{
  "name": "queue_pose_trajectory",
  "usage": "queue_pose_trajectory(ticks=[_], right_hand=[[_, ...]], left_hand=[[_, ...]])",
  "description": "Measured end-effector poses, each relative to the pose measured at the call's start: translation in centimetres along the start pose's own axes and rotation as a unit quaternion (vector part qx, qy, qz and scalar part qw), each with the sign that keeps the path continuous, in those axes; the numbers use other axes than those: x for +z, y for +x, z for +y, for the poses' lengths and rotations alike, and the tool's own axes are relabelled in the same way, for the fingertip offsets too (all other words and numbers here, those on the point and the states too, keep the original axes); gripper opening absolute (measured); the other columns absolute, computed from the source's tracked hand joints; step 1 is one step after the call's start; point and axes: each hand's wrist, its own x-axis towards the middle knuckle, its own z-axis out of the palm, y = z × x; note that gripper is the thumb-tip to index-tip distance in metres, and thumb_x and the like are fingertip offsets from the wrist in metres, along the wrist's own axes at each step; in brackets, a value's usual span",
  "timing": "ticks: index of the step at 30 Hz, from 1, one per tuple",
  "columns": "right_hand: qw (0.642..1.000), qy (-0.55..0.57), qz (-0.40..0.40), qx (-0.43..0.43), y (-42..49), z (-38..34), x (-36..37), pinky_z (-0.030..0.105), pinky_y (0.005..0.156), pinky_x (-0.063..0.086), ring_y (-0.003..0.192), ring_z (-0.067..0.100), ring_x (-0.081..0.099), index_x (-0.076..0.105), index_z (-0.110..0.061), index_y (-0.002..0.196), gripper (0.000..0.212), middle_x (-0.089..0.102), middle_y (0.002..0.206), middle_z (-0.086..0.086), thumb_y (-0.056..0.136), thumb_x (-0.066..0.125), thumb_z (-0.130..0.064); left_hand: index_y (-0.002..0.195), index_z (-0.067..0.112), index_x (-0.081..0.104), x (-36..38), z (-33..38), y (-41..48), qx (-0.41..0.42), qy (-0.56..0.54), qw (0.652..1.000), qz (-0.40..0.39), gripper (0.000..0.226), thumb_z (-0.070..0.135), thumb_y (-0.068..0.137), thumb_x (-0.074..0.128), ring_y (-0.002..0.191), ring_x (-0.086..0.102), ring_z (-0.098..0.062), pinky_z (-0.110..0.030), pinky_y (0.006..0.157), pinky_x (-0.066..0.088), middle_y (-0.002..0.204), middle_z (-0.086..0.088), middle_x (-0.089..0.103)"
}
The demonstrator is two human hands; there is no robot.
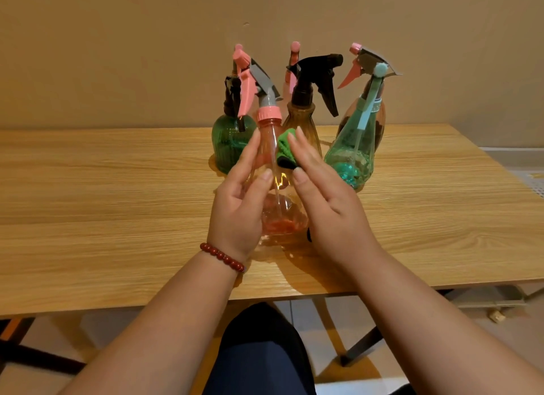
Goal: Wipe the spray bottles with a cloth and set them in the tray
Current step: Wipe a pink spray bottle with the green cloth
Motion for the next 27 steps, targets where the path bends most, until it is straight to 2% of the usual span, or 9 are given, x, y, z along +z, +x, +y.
queue_pose_trajectory(ticks=[2, 5, 6, 7, 10, 16, 19, 24, 27], right_hand=[[1.000, -0.002, -0.023, 0.008, 0.7, -0.3, -0.3, 0.001, 0.105, 0.016, 0.138, -0.014, 0.017, 0.033, -0.031, 0.146, 0.042, 0.024, 0.156, -0.016, 0.104, 0.034, -0.029], [0.999, 0.012, -0.029, 0.024, 2.0, -0.6, -0.7, -0.001, 0.104, 0.014, 0.136, -0.019, 0.014, 0.030, -0.037, 0.146, 0.042, 0.020, 0.156, -0.021, 0.104, 0.033, -0.031], [0.999, 0.015, -0.031, 0.024, 2.1, -0.6, -0.8, -0.002, 0.104, 0.014, 0.135, -0.020, 0.014, 0.031, -0.039, 0.145, 0.042, 0.019, 0.156, -0.022, 0.104, 0.034, -0.032], [0.999, 0.011, -0.035, 0.019, 1.9, -0.6, -0.8, -0.002, 0.104, 0.014, 0.135, -0.020, 0.014, 0.032, -0.039, 0.145, 0.042, 0.019, 0.155, -0.023, 0.104, 0.035, -0.031], [0.999, -0.008, -0.048, -0.007, 0.5, -0.2, -0.4, 0.001, 0.106, 0.015, 0.139, -0.013, 0.016, 0.035, -0.032, 0.146, 0.043, 0.021, 0.156, -0.018, 0.103, 0.039, -0.026], [0.997, -0.022, -0.072, 0.007, 1.1, -0.7, -0.8, -0.002, 0.104, 0.006, 0.142, -0.012, 0.003, 0.018, -0.029, 0.152, 0.050, 0.006, 0.160, -0.016, 0.103, 0.025, -0.037], [0.997, -0.004, -0.079, 0.011, 2.2, -1.0, -0.9, -0.003, 0.103, 0.005, 0.140, -0.015, 0.002, 0.017, -0.028, 0.152, 0.049, 0.004, 0.160, -0.016, 0.104, 0.024, -0.035], [0.998, 0.008, -0.066, -0.004, -0.3, -0.2, -0.4, 0.001, 0.106, 0.012, 0.140, -0.014, 0.011, 0.029, -0.028, 0.148, 0.045, 0.015, 0.158, -0.016, 0.104, 0.033, -0.025], [0.996, 0.065, -0.043, 0.032, -1.1, -0.6, -0.3, -0.001, 0.102, 0.018, 0.137, -0.017, 0.017, 0.036, -0.031, 0.143, 0.042, 0.021, 0.156, -0.019, 0.101, 0.029, -0.032]], left_hand=[[0.142, 0.025, 0.040, 0.1, 0.0, 0.0, 0.010, 0.005, 1.000, -0.009, 0.052, 0.021, 0.092, 0.050, 0.128, 0.051, -0.011, -0.042, 0.105, 0.044, 0.137, 0.009, 0.056], [0.144, 0.019, 0.033, 0.3, -0.1, -0.1, 0.027, 0.025, 0.999, -0.029, 0.052, 0.008, 0.094, 0.044, 0.123, 0.051, 0.004, -0.016, 0.094, 0.046, 0.131, 0.021, 0.052], [0.144, 0.018, 0.032, 0.3, -0.2, -0.1, 0.031, 0.027, 0.999, -0.029, 0.053, 0.008, 0.094, 0.044, 0.123, 0.050, 0.006, -0.013, 0.093, 0.045, 0.132, 0.020, 0.051], [0.144, 0.018, 0.034, 0.2, -0.2, 0.0, 0.031, 0.022, 0.999, -0.026, 0.052, 0.010, 0.094, 0.045, 0.124, 0.050, 0.004, -0.016, 0.095, 0.045, 0.133, 0.018, 0.052], [0.143, 0.024, 0.040, -0.3, -0.3, 0.1, 0.020, 0.001, 1.000, -0.006, 0.052, 0.023, 0.092, 0.049, 0.125, 0.052, -0.008, -0.038, 0.102, 0.046, 0.136, 0.010, 0.056], [0.146, 0.014, 0.031, 0.2, -0.3, -0.1, 0.043, 0.039, 0.998, -0.026, 0.052, 0.005, 0.096, 0.043, 0.121, 0.051, 0.006, -0.016, 0.095, 0.045, 0.131, 0.022, 0.053], [0.146, 0.009, 0.029, 0.2, -0.3, -0.2, 0.044, 0.041, 0.998, -0.027, 0.051, -0.002, 0.097, 0.041, 0.123, 0.048, 0.009, -0.010, 0.094, 0.041, 0.134, 0.016, 0.048], [0.141, 0.022, 0.042, -0.3, 0.0, 0.1, 0.019, 0.003, 1.000, 0.001, 0.049, 0.014, 0.093, 0.046, 0.127, 0.052, -0.011, -0.035, 0.104, 0.045, 0.138, 0.004, 0.054], [0.138, 0.027, 0.043, 0.0, 0.2, 0.0, 0.009, -0.003, 1.000, -0.002, 0.047, 0.016, 0.092, 0.047, 0.122, 0.057, -0.013, -0.037, 0.099, 0.049, 0.134, 0.003, 0.057]])
